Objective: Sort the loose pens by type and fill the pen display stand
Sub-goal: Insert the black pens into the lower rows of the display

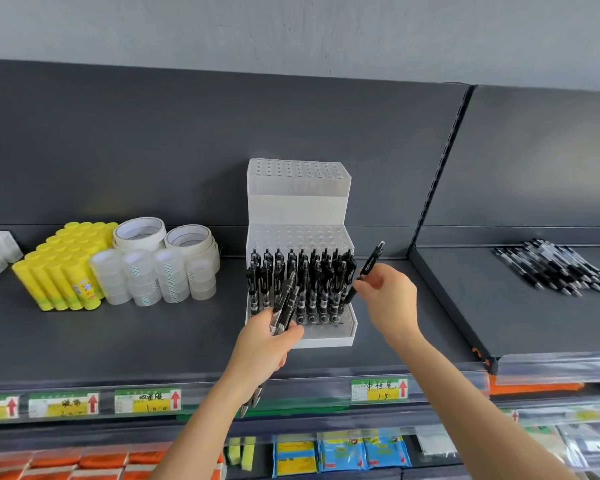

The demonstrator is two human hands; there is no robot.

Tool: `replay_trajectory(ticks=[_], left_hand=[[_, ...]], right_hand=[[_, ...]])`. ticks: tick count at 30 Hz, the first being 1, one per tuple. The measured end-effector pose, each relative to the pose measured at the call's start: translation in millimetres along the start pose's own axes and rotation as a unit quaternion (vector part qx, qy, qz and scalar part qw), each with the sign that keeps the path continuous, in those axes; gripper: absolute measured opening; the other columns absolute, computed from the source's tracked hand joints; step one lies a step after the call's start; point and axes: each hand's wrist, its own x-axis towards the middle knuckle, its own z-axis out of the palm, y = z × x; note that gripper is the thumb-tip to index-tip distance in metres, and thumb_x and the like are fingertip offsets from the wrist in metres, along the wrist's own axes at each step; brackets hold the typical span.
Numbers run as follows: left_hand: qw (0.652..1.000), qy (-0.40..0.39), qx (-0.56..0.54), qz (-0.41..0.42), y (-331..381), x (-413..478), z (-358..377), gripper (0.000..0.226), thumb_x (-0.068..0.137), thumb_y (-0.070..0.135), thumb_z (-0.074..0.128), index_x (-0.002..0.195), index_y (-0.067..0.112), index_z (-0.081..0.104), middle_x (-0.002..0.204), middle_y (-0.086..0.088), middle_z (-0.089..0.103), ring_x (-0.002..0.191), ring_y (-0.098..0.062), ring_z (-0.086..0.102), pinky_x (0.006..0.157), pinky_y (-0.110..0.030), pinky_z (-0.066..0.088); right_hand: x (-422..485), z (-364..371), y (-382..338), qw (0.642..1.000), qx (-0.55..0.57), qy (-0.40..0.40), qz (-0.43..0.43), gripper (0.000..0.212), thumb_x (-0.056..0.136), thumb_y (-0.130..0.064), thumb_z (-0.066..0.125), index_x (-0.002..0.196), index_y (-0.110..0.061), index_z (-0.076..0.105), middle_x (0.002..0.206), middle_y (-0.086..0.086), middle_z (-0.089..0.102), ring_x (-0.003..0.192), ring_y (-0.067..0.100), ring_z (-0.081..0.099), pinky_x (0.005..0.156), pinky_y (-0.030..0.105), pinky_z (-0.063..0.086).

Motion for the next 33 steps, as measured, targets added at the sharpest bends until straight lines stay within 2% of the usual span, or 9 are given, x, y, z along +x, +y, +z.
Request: replay_trajectory(ticks=[3, 8, 12, 17, 20, 21, 23, 27, 33], left_hand=[[1.000, 0.001, -0.008, -0.001, -1, 0, -2, 0.015, 0.089, 0.017, 0.059, 0.083, 0.009, 0.048, 0.056, -0.003, 0.035, 0.052, -0.018, 0.030, 0.047, -0.029, 0.028], [1.000, 0.006, -0.015, -0.006, -4, -1, -3, 0.016, 0.089, 0.017, 0.060, 0.082, 0.011, 0.047, 0.054, -0.001, 0.037, 0.049, -0.017, 0.030, 0.045, -0.027, 0.028], [1.000, 0.012, -0.018, -0.012, -5, -2, -4, 0.015, 0.087, 0.017, 0.061, 0.081, 0.011, 0.048, 0.056, -0.002, 0.038, 0.049, -0.017, 0.031, 0.045, -0.027, 0.029], [1.000, 0.009, -0.018, -0.013, -4, -5, -5, 0.014, 0.088, 0.016, 0.059, 0.080, 0.011, 0.049, 0.057, -0.005, 0.039, 0.051, -0.018, 0.034, 0.047, -0.028, 0.032], [0.999, 0.001, -0.032, -0.015, -4, -5, -7, 0.011, 0.089, 0.012, 0.056, 0.082, 0.006, 0.051, 0.055, -0.003, 0.043, 0.051, -0.018, 0.038, 0.048, -0.030, 0.035], [0.999, -0.003, -0.043, -0.019, -3, -6, -9, 0.005, 0.088, 0.009, 0.055, 0.088, 0.004, 0.054, 0.055, -0.002, 0.044, 0.052, -0.018, 0.038, 0.049, -0.030, 0.036], [0.997, -0.021, -0.065, -0.028, -2, -7, -13, 0.013, 0.084, 0.005, 0.054, 0.097, 0.002, 0.053, 0.055, -0.001, 0.043, 0.054, -0.018, 0.037, 0.050, -0.030, 0.034], [0.993, -0.056, -0.103, -0.012, 3, -12, -17, 0.015, 0.086, 0.005, 0.061, 0.093, 0.006, 0.048, 0.059, -0.004, 0.047, 0.054, -0.016, 0.039, 0.049, -0.029, 0.034], [0.991, -0.060, -0.119, -0.003, 2, -22, -32, 0.020, 0.090, 0.008, 0.061, 0.107, 0.009, 0.051, 0.065, -0.008, 0.055, 0.055, -0.018, 0.047, 0.051, -0.026, 0.039]], right_hand=[[1, 4, 3, 0.998, -0.065, -0.017, -0.010, 0.015, 0.088, -0.018, 0.064, 0.082, -0.004, 0.064, 0.083, 0.006, 0.069, 0.079, 0.024, 0.061, 0.069, 0.033, 0.050], [0, 11, 7, 0.991, -0.115, -0.072, -0.004, 0.013, 0.088, -0.020, 0.064, 0.085, -0.008, 0.070, 0.080, 0.004, 0.070, 0.074, 0.023, 0.064, 0.068, 0.034, 0.054], [2, 15, 8, 0.985, -0.145, -0.091, 0.000, 0.016, 0.087, -0.019, 0.064, 0.079, -0.007, 0.069, 0.075, 0.008, 0.069, 0.062, 0.024, 0.059, 0.054, 0.026, 0.044], [1, 16, 9, 0.982, -0.160, -0.104, 0.003, 0.019, 0.087, -0.020, 0.064, 0.080, -0.004, 0.068, 0.073, 0.010, 0.068, 0.063, 0.027, 0.061, 0.054, 0.026, 0.044], [-1, 10, 6, 0.977, -0.181, -0.114, 0.015, 0.031, 0.087, -0.019, 0.063, 0.068, 0.003, 0.056, 0.060, 0.012, 0.055, 0.052, 0.026, 0.042, 0.050, 0.026, 0.035], [-3, 6, 2, 0.979, -0.173, -0.105, 0.012, 0.033, 0.086, -0.019, 0.063, 0.063, 0.001, 0.051, 0.058, 0.012, 0.048, 0.053, 0.023, 0.037, 0.050, 0.025, 0.032], [-12, -2, -13, 0.989, -0.102, -0.107, 0.001, 0.030, 0.086, -0.019, 0.063, 0.065, 0.001, 0.055, 0.059, 0.009, 0.052, 0.052, 0.018, 0.040, 0.046, 0.022, 0.034], [-34, 2, -54, 0.959, 0.075, -0.272, 0.012, 0.021, 0.085, -0.015, 0.065, 0.068, -0.003, 0.065, 0.043, -0.013, 0.046, 0.040, 0.006, 0.033, 0.040, 0.014, 0.030], [-44, 35, -73, 0.925, 0.103, -0.364, 0.031, 0.019, 0.082, -0.010, 0.063, 0.067, -0.003, 0.054, 0.057, 0.005, 0.032, 0.049, 0.013, 0.026, 0.044, 0.022, 0.022]])
